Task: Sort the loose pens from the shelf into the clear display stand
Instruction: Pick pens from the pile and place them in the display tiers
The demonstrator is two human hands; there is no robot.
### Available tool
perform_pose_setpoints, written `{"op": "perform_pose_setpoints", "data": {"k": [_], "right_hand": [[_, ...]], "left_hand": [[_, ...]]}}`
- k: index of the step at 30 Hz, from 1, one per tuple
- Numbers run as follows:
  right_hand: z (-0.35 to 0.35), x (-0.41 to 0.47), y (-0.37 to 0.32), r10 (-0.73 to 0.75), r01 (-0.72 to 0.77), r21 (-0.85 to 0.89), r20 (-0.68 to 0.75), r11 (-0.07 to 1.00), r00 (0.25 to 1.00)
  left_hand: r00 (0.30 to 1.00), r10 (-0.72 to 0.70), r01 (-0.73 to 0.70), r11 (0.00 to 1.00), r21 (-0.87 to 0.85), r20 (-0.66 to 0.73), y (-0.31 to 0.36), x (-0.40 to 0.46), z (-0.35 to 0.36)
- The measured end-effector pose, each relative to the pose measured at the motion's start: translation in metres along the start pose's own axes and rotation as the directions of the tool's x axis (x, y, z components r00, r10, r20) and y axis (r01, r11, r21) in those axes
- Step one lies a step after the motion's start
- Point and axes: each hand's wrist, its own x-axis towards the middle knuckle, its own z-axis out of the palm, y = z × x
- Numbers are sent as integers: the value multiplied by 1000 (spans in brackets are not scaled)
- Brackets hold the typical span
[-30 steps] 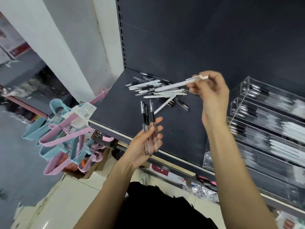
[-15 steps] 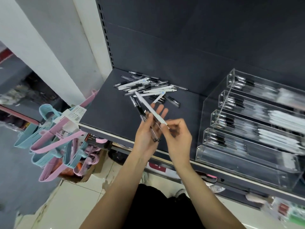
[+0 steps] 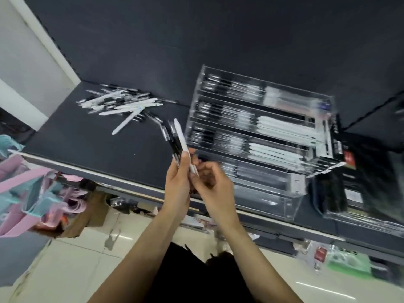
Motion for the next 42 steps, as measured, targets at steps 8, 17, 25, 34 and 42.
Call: {"op": "perform_pose_setpoints", "data": {"k": [8, 17, 25, 34, 42], "right_hand": [[-184, -5, 22, -257, 200, -315, -154, 928, 954], [-246, 63, 23, -420, 497, -855, 400, 148, 815], [-233, 86, 9, -68, 508, -861, 509, -32, 858], [-193, 44, -25, -256, 573, -663, 519, 482, 816], [-102, 14, -1, -109, 330, -378, 500, 865, 859]], "left_hand": [[991, -113, 121, 987, -103, 77, -60, -53, 77], [980, -193, 183, 968, -170, -42, -69, -61, 77], [991, -108, 89, 975, -205, -82, -73, -63, 86], [990, -72, 23, 930, -367, -122, -65, -60, 79], [997, -23, -7, 932, -363, -77, -52, -55, 67]]}}
